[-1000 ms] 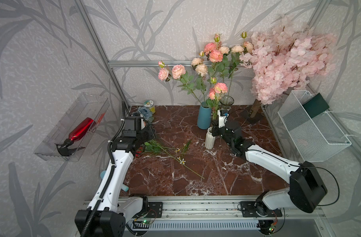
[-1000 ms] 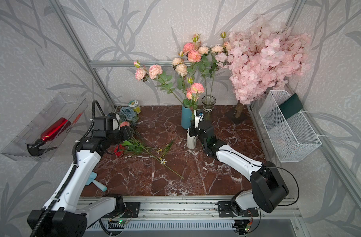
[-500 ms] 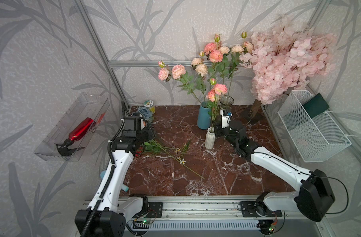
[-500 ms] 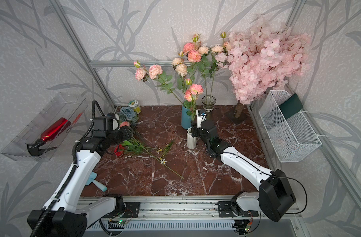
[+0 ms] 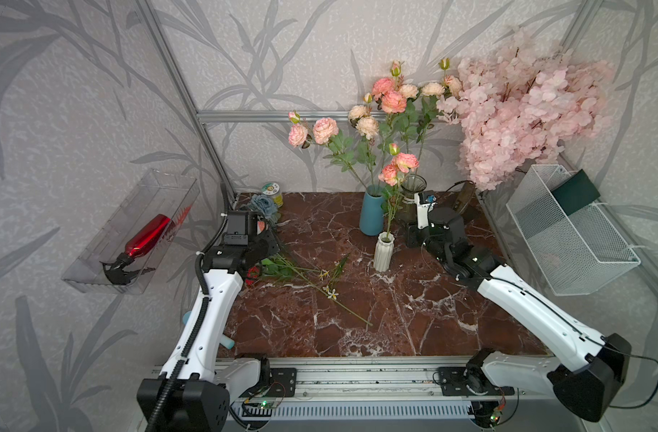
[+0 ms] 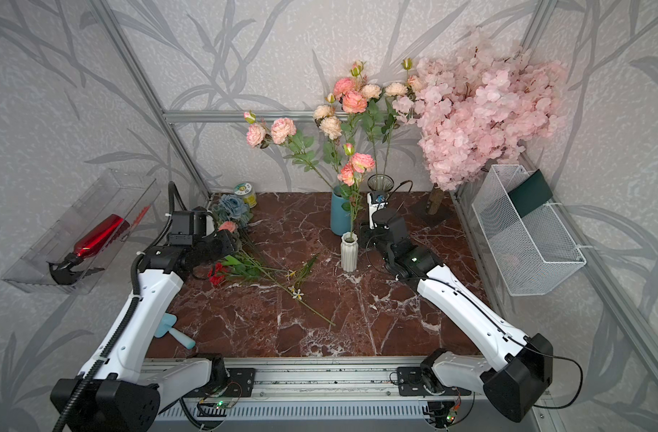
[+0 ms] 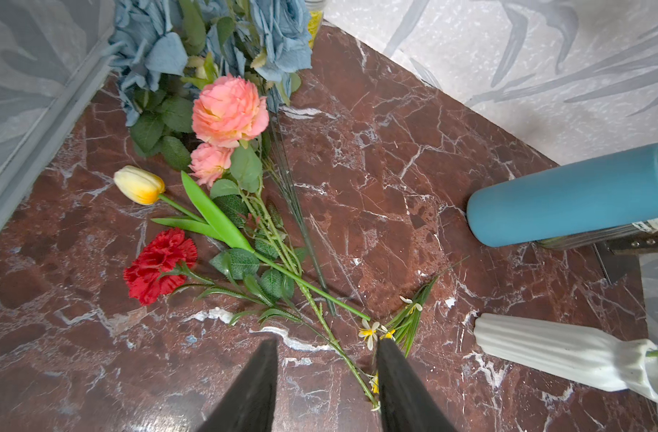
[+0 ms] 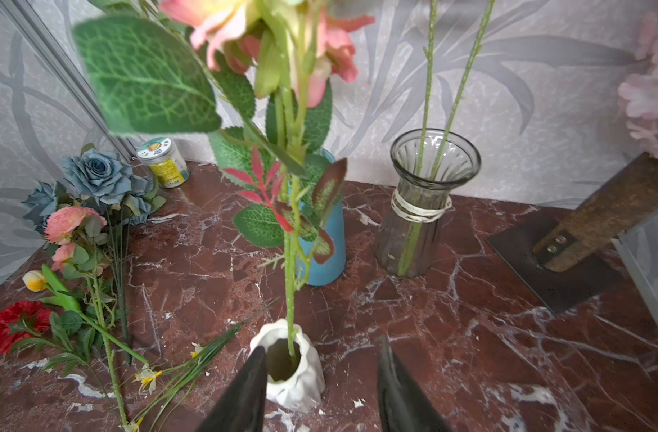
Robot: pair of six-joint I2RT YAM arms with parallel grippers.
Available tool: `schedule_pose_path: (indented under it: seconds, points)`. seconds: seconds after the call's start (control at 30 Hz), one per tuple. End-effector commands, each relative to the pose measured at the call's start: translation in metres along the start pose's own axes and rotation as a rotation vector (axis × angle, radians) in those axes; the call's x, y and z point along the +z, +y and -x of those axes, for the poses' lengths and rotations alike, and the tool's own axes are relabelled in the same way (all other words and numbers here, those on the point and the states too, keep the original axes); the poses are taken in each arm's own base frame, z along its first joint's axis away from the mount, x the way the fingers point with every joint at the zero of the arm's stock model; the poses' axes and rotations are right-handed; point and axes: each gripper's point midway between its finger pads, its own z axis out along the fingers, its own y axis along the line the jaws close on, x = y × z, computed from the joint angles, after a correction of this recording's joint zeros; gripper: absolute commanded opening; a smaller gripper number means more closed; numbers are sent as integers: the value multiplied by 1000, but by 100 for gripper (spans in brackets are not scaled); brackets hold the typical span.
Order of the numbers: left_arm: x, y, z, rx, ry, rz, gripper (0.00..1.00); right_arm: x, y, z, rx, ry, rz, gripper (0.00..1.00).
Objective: Place the pink flowers into the vase
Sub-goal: Place the flower in the vase.
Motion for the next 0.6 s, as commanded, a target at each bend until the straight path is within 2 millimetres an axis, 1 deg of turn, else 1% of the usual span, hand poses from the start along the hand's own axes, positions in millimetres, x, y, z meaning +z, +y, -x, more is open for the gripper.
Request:
schedule_pose_path:
  seconds: [0.0, 0.03, 0.07, 0.13, 0.23, 0.27, 0.33, 0.4, 0.43, 0.5, 0.57]
  points:
    - [-6, 23, -6, -100, 31, 135, 44, -9, -14, -19, -20, 64, -76, 48]
    - [-3, 32, -11, -131, 46, 183, 44, -9, -13, -21, -21, 74, -75, 48]
    - [1, 37, -16, -148, 62, 207, 44, -10, -9, -23, -23, 79, -64, 48]
    - [14, 42, -25, -193, 96, 235, 43, -14, 5, -27, -37, 77, -26, 48]
    - [37, 42, -33, -266, 146, 245, 43, -18, 27, -39, -55, 87, 42, 48]
    - [45, 39, -35, -291, 159, 238, 42, -20, 32, -43, -55, 91, 59, 48]
    - [62, 30, -34, -339, 178, 198, 40, -23, 38, -52, -41, 100, 99, 48]
    - [76, 27, -31, -372, 178, 190, 37, -28, 42, -59, -21, 100, 138, 48]
    - [81, 28, -27, -380, 170, 201, 36, -30, 42, -62, -12, 96, 153, 48]
    - [86, 38, -24, -400, 161, 271, 35, -35, 41, -65, -3, 91, 164, 48]
    - [93, 40, -18, -416, 139, 291, 33, -39, 38, -68, -6, 84, 170, 48]
